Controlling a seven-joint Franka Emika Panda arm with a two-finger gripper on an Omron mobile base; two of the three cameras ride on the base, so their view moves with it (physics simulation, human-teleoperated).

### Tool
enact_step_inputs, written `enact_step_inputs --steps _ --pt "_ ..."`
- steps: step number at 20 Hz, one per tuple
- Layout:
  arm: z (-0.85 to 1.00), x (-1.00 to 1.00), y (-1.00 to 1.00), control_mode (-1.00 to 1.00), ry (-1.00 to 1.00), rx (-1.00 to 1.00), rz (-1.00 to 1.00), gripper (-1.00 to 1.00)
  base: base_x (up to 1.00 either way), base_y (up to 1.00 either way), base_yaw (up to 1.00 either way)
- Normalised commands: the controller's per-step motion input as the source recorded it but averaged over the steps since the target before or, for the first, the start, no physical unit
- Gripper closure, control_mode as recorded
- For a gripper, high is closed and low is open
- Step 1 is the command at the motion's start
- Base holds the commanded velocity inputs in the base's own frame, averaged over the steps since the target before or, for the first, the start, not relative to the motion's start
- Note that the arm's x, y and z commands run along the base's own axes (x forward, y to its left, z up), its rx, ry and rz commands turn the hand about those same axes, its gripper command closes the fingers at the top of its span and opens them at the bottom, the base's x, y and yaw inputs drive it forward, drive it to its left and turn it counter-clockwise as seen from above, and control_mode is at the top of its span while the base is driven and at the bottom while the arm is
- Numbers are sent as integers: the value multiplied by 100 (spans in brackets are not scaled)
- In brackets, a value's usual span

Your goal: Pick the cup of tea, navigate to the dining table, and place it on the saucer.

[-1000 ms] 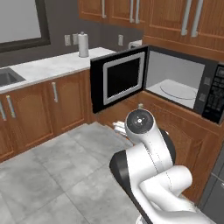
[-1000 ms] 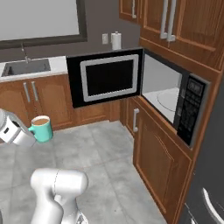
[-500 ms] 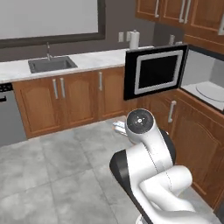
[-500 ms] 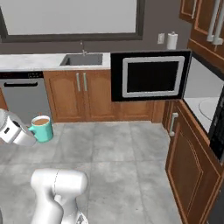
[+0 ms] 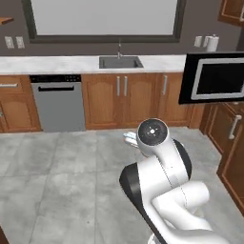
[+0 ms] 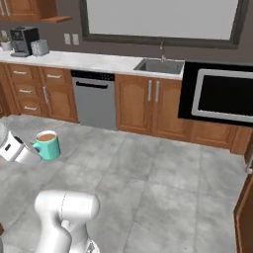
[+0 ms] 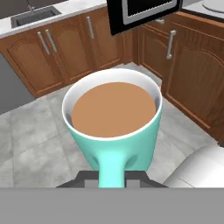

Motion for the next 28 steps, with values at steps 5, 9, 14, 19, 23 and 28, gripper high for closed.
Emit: enact_step_inputs --steps 5,9,14,19,23,28 --pt "0 0 0 100 0 0 0 100 -16 0 58" --pt "0 0 0 100 0 0 0 100 0 -1 55" --pt "0 0 0 100 0 0 0 100 0 -7 53" --pt "0 0 0 100 0 0 0 100 0 -10 52" --pt "0 0 0 100 0 0 0 100 -3 -13 51" --pt "0 0 0 100 0 0 0 100 -13 -6 49"
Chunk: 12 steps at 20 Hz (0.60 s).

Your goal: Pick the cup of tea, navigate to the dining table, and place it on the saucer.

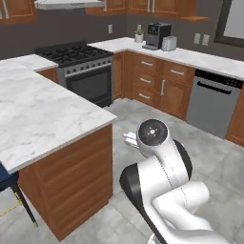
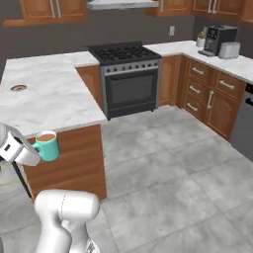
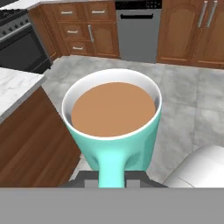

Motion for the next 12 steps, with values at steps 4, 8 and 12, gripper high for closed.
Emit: enact_step_inputs --steps 4,8,12 --pt "0 0 0 100 0 0 0 100 -15 4 32" --pt "0 0 0 100 0 0 0 100 0 34 16" --pt "0 0 0 100 0 0 0 100 3 70 9"
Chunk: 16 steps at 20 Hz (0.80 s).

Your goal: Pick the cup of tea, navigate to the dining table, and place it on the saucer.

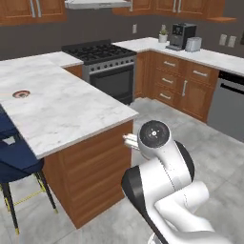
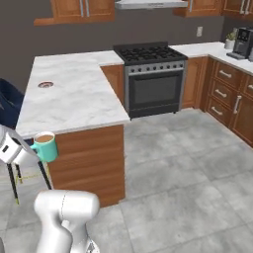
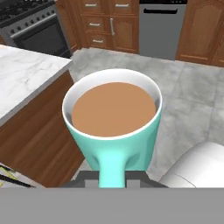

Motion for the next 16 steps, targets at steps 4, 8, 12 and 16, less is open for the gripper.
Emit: enact_step_inputs --steps 4,8,12,16 --pt "0 0 0 100 0 0 0 100 13 89 1" --pt "0 0 0 100 0 0 0 100 24 100 0" --pt "0 0 0 100 0 0 0 100 34 97 -1" --pt "0 0 0 100 0 0 0 100 41 81 -10"
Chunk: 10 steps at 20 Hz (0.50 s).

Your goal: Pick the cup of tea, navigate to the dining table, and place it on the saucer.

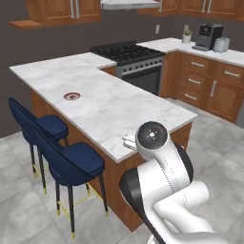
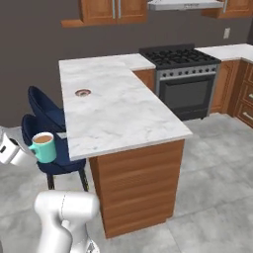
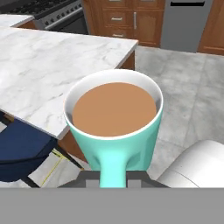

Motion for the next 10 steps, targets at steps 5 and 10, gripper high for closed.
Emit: enact_step_inputs --steps 5,10 --pt "0 0 0 100 0 0 0 100 42 68 -22" --pt "0 0 0 100 0 0 0 100 38 81 -27"
